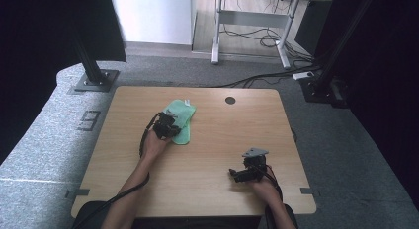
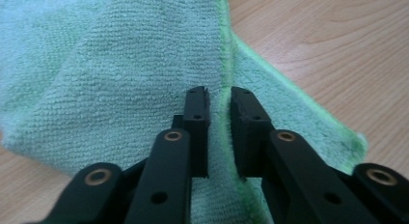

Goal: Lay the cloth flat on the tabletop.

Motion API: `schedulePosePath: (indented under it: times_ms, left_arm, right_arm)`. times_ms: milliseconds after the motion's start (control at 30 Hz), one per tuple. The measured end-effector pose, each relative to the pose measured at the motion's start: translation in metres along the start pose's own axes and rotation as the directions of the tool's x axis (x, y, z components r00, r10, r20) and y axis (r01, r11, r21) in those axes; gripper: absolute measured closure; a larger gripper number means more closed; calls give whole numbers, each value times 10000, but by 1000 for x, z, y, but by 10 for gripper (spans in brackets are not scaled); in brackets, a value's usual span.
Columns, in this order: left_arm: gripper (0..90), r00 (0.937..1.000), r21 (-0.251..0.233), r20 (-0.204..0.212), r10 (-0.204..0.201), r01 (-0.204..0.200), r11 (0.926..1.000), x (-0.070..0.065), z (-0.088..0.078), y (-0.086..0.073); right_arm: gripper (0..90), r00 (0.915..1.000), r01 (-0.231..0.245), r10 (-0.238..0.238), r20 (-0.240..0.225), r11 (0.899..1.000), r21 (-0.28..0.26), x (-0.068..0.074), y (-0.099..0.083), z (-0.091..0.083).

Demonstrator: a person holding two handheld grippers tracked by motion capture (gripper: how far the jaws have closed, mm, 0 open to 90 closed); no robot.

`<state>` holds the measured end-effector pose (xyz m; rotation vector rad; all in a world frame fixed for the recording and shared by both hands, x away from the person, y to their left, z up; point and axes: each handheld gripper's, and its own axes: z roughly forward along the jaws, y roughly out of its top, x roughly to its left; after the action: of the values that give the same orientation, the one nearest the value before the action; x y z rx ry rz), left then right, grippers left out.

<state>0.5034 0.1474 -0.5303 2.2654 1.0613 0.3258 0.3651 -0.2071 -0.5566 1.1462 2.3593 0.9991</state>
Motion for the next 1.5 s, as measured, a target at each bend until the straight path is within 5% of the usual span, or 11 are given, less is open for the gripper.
schedulePosePath:
  times_ms: [467,667,800,1000,1100,1200,1300,1500]
  left_arm:
    - [756,9946,104,773,690,-700,9975,-47,-7,-11]
    - [754,9849,135,1191,1253,-1278,9917,-85,-17,-25]
    - [703,9822,202,1324,1331,-1369,9904,-91,-18,-26]
    - [569,9802,-343,1569,1209,-1169,9926,-91,-34,-2]
    - [546,9824,-533,1260,1376,-1318,9898,-89,-39,29]
    - [526,9839,-557,1238,1290,-1229,9909,-87,-37,41]
    - [484,9854,-370,1103,1299,-1265,9913,-84,-21,65]
    - [377,9891,516,596,1345,-1376,9891,-83,13,73]
  right_arm:
    - [0,10000,-7,7,1,10000,5,0,0,0]
    - [0,10000,-5,5,-1,10000,7,0,0,0]
    - [0,10000,2,-2,2,10000,2,0,0,0]
    - [0,10000,-10,10,7,10000,2,0,0,0]
    - [0,10000,8,-8,6,10000,-3,0,0,0]
    - [0,10000,19,-19,4,10000,-9,0,0,0]
    - [0,10000,4,-4,-2,10000,-4,0,0,0]
    - [0,10000,20,-20,-4,10000,-5,0,0,0]
